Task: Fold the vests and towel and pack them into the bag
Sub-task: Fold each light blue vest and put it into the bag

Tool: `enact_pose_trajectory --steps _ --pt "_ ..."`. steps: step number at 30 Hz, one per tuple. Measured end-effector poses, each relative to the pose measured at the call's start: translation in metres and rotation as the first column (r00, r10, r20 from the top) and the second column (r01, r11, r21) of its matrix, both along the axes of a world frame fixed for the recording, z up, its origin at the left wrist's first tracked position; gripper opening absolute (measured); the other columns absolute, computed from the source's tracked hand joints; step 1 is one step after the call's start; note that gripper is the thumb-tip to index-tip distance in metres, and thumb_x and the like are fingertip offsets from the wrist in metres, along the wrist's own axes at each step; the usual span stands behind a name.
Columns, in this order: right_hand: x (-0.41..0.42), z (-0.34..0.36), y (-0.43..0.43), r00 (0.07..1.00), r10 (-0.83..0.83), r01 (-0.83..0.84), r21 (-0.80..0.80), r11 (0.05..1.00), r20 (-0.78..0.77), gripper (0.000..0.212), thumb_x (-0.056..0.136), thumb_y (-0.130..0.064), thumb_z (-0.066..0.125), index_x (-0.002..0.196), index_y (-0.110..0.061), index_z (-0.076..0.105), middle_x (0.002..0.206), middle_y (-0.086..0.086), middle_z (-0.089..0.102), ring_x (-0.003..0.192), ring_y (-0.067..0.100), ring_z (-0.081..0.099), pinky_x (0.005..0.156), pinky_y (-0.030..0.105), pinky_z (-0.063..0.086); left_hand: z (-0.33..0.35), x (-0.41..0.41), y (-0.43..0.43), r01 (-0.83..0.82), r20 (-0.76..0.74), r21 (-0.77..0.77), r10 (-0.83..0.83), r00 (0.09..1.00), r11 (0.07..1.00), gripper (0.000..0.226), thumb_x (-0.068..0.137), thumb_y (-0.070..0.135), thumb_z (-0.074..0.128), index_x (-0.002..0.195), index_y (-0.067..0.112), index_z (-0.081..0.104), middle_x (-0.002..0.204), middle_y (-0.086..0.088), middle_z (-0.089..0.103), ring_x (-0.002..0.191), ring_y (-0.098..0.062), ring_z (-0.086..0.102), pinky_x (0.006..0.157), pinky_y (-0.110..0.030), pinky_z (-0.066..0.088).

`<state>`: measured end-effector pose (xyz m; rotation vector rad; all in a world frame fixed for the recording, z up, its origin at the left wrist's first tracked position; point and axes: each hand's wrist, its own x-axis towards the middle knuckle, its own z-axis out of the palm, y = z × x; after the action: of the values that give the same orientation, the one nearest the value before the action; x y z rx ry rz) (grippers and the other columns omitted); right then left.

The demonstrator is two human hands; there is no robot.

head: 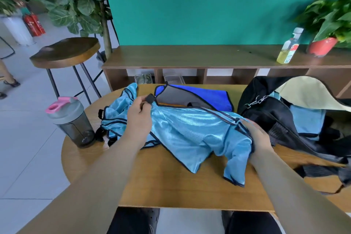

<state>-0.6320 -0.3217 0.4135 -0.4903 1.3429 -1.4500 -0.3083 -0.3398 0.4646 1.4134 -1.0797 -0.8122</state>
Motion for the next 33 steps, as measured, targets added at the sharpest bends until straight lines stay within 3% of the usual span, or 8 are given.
enact_pose_trajectory --steps 3,7,13,17,19,23,28,33 --pt "-0.008 0.032 -0.012 0.979 0.204 -0.203 0.094 0.975 0.001 0.052 0.068 -0.033 0.093 0.112 -0.009 0.078 0.106 0.015 0.079 0.095 0.034 0.075 0.091 0.043 0.058 0.028 0.014 -0.003 -0.016 -0.129 0.12 0.031 0.991 0.993 0.023 0.107 0.032 0.054 0.092 0.035 0.071 0.089 -0.004 0.061 0.083 -0.021 0.05 0.074 -0.033 0.041" --pt "-0.017 0.067 -0.02 0.842 0.27 -0.273 0.062 0.96 -0.468 0.028 0.087 -0.04 0.085 0.098 -0.015 0.082 0.099 0.018 0.078 0.084 0.031 0.072 0.078 0.041 0.056 0.064 0.039 0.001 0.082 -0.252 0.198 -0.03 0.967 0.977 0.03 0.086 0.068 0.074 0.102 0.043 0.076 0.1 0.003 0.079 0.091 -0.018 0.073 0.089 -0.038 0.058" --pt "-0.026 0.114 -0.035 0.56 0.074 -0.237 -0.073 0.969 -0.825 0.008 0.102 -0.035 0.069 0.101 -0.031 0.075 0.092 0.0 0.072 0.072 0.02 0.059 0.059 0.031 0.043 0.085 0.06 0.005 0.231 0.003 0.182 -0.235 0.972 0.956 0.017 0.094 0.033 0.078 0.111 0.031 0.078 0.12 0.004 0.074 0.115 -0.015 0.066 0.102 -0.035 0.053" --pt "-0.021 0.133 -0.043 0.535 -0.084 -0.137 -0.184 0.973 -0.841 0.013 0.107 -0.032 0.056 0.111 -0.03 0.068 0.096 -0.001 0.069 0.084 0.027 0.064 0.07 0.038 0.054 0.089 0.062 0.006 0.221 0.306 0.134 -0.253 0.918 0.966 0.013 0.099 0.022 0.074 0.111 0.022 0.078 0.104 0.01 0.07 0.088 0.001 0.062 0.065 -0.005 0.044" --pt "-0.016 0.142 -0.042 0.537 -0.134 -0.101 -0.222 0.97 -0.833 0.014 0.106 -0.039 0.056 0.111 -0.029 0.065 0.091 -0.006 0.066 0.087 0.027 0.064 0.076 0.04 0.055 0.089 0.064 0.004 0.164 0.473 0.08 -0.183 0.862 0.983 0.01 0.102 0.018 0.068 0.109 0.018 0.076 0.097 0.005 0.071 0.067 0.0 0.06 0.054 -0.008 0.041" --pt "-0.009 0.155 -0.043 0.521 -0.149 -0.045 -0.201 0.979 -0.841 0.029 0.101 -0.049 0.058 0.091 -0.021 0.061 0.077 -0.003 0.059 0.077 0.026 0.056 0.071 0.036 0.046 0.087 0.071 -0.003 0.047 0.723 -0.014 -0.023 0.691 0.999 0.017 0.107 0.026 0.059 0.116 0.018 0.071 0.11 -0.004 0.071 0.09 -0.022 0.06 0.075 -0.031 0.044" --pt "0.004 0.173 -0.042 0.914 -0.125 0.032 -0.237 0.971 -0.387 0.037 0.084 -0.052 0.075 0.074 -0.02 0.058 0.069 0.0 0.051 0.07 0.02 0.046 0.064 0.031 0.041 0.109 0.069 0.002 0.039 0.325 -0.124 0.004 0.946 0.991 0.019 0.109 0.035 0.053 0.11 0.024 0.069 0.088 0.0 0.062 0.068 -0.014 0.052 0.058 -0.027 0.043" --pt "0.0 0.189 -0.052 0.957 -0.014 -0.036 -0.166 0.985 -0.291 0.027 0.086 -0.051 0.076 0.084 -0.025 0.068 0.083 -0.004 0.066 0.082 0.021 0.064 0.072 0.032 0.053 0.127 0.07 0.006 0.026 -0.124 -0.071 -0.035 0.992 0.997 0.021 0.099 0.054 0.066 0.102 0.037 0.078 0.111 0.0 0.078 0.107 -0.024 0.073 0.098 -0.044 0.058"
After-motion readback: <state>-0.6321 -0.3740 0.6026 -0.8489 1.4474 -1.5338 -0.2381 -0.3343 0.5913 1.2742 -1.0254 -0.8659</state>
